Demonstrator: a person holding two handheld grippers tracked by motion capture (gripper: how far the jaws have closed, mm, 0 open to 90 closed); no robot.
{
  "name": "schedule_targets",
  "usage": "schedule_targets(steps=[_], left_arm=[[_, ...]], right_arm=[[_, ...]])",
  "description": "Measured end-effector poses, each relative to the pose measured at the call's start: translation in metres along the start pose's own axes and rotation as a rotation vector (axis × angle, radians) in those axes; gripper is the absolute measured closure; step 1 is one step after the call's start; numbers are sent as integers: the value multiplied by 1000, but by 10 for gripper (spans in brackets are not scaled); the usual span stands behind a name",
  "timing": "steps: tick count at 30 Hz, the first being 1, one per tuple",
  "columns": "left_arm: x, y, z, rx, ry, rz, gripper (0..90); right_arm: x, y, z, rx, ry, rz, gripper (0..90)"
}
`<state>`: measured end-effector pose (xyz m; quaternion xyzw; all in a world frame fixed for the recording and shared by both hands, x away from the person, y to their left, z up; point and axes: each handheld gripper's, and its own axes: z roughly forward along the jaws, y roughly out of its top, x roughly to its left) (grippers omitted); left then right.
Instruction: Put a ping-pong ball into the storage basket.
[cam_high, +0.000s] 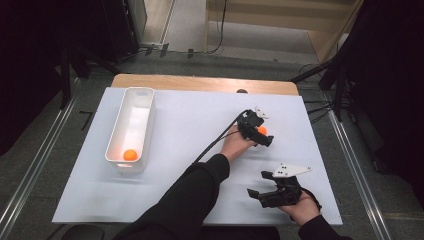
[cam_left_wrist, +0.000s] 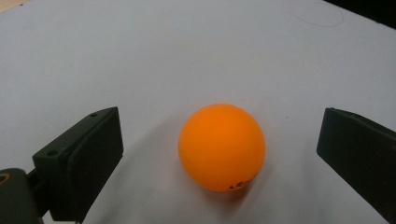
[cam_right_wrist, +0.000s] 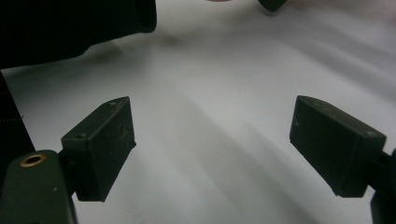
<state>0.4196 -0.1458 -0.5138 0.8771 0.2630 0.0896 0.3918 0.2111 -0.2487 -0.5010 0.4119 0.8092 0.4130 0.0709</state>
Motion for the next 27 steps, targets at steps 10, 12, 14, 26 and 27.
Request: schedule_targets(steps=[10, 12, 14, 26, 27], left_arm=[[-3, -3, 6, 53, 38, 34, 11], [-5, -3, 8, 63, 63, 28, 12], [-7, -3, 9, 78, 88, 35, 33], [-6, -3, 9, 78, 92, 25, 51], [-6, -3, 8, 76, 91, 25, 61]], right_arm=[[0, 0, 0, 2, 0, 0, 125], [0, 0, 0, 1, 1, 1, 126], [0, 0, 0, 0, 1, 1, 126], [0, 0, -1, 1, 1, -3, 125], [0, 0, -1, 1, -1, -3, 126]])
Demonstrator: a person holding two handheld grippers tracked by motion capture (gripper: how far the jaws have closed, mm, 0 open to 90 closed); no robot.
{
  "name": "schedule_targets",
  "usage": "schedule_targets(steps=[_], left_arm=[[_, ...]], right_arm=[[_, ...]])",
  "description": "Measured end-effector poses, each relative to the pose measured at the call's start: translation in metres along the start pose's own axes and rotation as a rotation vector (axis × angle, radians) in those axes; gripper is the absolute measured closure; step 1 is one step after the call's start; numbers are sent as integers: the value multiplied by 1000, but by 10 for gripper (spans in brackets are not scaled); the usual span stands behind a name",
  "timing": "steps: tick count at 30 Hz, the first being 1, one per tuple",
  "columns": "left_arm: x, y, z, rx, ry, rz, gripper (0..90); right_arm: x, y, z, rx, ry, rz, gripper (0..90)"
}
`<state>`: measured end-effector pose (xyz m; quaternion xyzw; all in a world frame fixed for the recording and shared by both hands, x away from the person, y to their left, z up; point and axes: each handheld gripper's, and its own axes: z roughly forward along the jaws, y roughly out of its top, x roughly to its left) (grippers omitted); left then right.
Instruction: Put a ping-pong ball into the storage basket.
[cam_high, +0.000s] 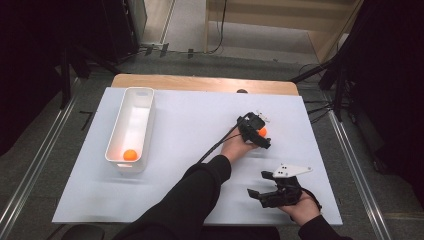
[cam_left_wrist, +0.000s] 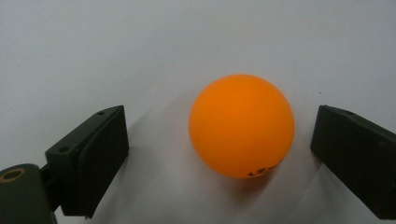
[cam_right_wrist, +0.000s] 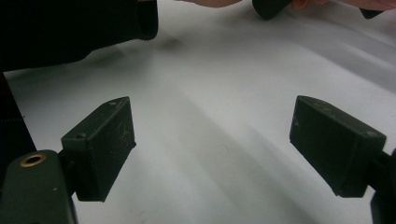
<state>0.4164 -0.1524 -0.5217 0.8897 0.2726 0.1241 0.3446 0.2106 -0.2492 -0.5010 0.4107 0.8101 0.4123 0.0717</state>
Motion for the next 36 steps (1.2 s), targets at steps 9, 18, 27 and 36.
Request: schedule_targets(steps=[9, 18, 27, 36], left_arm=[[-1, -3, -5, -35, 23, -27, 240], [-3, -4, -8, -45, 10, -20, 408], [-3, -6, -9, -62, 8, -8, 505], [-2, -6, -10, -58, -1, -3, 510]], right_arm=[[1, 0, 1, 12, 8, 1, 126], [0, 0, 2, 17, 6, -4, 126], [1, 0, 3, 22, 8, -2, 125], [0, 0, 2, 18, 9, -4, 125]])
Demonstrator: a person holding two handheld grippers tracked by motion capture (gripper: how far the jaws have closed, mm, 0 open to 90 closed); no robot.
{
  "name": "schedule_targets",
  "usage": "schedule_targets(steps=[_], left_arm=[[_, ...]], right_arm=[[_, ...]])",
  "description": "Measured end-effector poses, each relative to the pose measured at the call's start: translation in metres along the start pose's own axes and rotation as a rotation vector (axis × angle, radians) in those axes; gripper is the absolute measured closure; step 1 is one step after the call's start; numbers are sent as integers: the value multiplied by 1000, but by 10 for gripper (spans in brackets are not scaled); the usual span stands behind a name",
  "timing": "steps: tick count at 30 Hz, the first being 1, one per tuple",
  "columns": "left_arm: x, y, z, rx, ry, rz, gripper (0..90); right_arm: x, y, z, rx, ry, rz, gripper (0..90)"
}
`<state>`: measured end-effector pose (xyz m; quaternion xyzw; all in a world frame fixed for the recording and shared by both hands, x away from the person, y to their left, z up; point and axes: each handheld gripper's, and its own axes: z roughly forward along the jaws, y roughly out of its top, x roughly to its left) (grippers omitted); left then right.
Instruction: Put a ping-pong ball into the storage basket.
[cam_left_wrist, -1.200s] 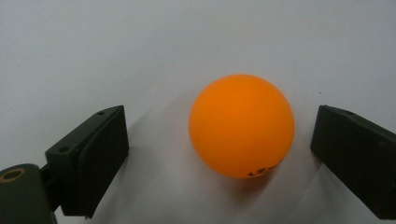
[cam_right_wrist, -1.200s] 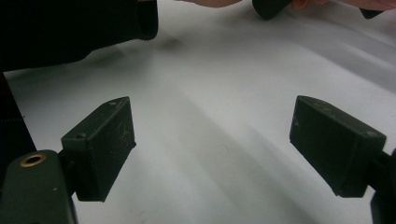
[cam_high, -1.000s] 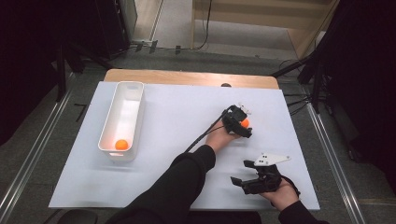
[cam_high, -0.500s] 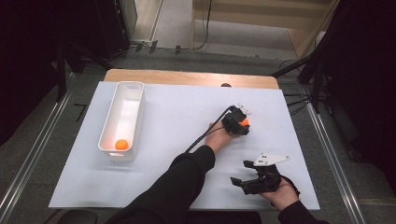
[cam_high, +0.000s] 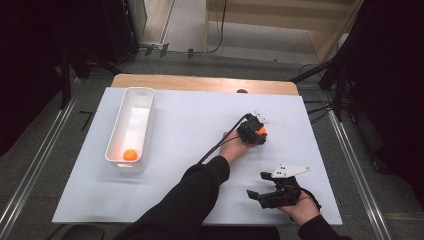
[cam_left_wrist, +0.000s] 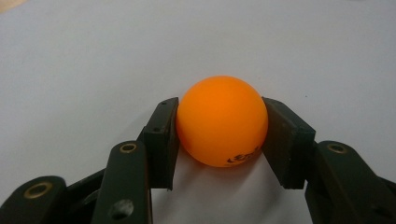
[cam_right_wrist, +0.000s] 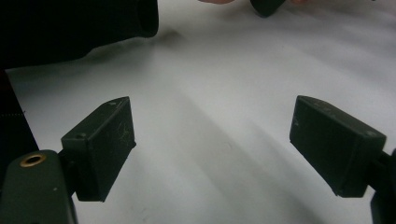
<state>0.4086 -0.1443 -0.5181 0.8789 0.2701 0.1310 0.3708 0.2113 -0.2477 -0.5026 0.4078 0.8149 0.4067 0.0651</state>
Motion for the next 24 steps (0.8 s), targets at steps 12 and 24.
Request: schedule_targets(steps=[12, 24], left_arm=[[5, 7, -17, -9, -66, -48, 510], [8, 9, -40, -7, -114, -61, 510]], right_arm=[[0, 0, 0, -1, 0, 1, 125], [0, 0, 1, 3, 0, -3, 125]])
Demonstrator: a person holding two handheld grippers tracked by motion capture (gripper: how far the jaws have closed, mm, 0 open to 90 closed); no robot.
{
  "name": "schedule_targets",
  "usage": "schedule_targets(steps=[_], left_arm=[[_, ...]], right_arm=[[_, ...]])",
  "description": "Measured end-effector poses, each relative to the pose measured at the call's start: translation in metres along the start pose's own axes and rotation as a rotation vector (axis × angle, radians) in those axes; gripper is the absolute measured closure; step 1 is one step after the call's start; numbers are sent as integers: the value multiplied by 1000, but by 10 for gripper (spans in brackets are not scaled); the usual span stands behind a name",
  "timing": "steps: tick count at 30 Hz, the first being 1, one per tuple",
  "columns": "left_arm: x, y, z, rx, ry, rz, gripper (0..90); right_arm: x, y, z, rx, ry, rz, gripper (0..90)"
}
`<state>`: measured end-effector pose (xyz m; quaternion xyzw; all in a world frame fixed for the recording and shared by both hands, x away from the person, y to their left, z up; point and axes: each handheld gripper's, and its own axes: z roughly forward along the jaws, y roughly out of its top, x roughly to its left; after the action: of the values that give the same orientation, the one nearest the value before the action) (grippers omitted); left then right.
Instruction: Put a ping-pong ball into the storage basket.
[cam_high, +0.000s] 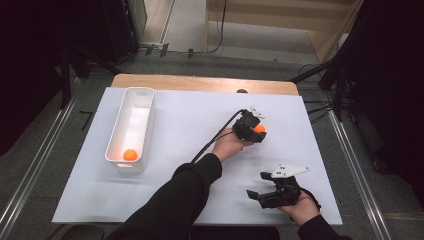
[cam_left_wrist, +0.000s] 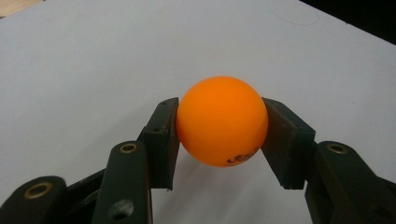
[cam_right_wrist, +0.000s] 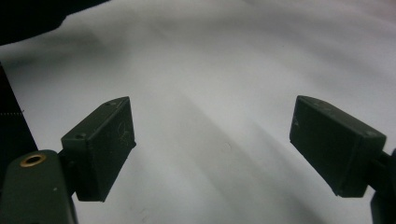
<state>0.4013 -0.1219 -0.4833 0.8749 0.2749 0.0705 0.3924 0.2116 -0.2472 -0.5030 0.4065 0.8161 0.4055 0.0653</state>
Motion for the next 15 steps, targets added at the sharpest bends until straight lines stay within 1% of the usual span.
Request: schedule_targets(steps=[1, 4, 8, 10, 11, 12, 14, 15], left_arm=[[0, 0, -3, 3, -3, 5, 510], [1, 1, -9, 1, -10, -1, 511], [1, -3, -18, -3, -26, -19, 510], [2, -4, -21, 8, -33, -15, 510], [1, -5, -22, 2, -35, -24, 510], [2, -5, -24, 5, -42, -23, 510], [2, -7, -27, -4, -56, -40, 510], [1, -7, -30, -2, -58, -35, 510]], right_arm=[[0, 0, 0, 0, 0, 0, 125], [0, 0, 0, 1, 3, 2, 126], [1, 0, 0, 1, 2, 3, 125], [0, 0, 0, -1, 1, 1, 126], [0, 0, 0, -1, 1, 0, 126], [1, 0, 0, 0, 2, 2, 125], [0, 0, 0, 1, 1, 0, 126], [0, 0, 0, 1, 1, 1, 125]])
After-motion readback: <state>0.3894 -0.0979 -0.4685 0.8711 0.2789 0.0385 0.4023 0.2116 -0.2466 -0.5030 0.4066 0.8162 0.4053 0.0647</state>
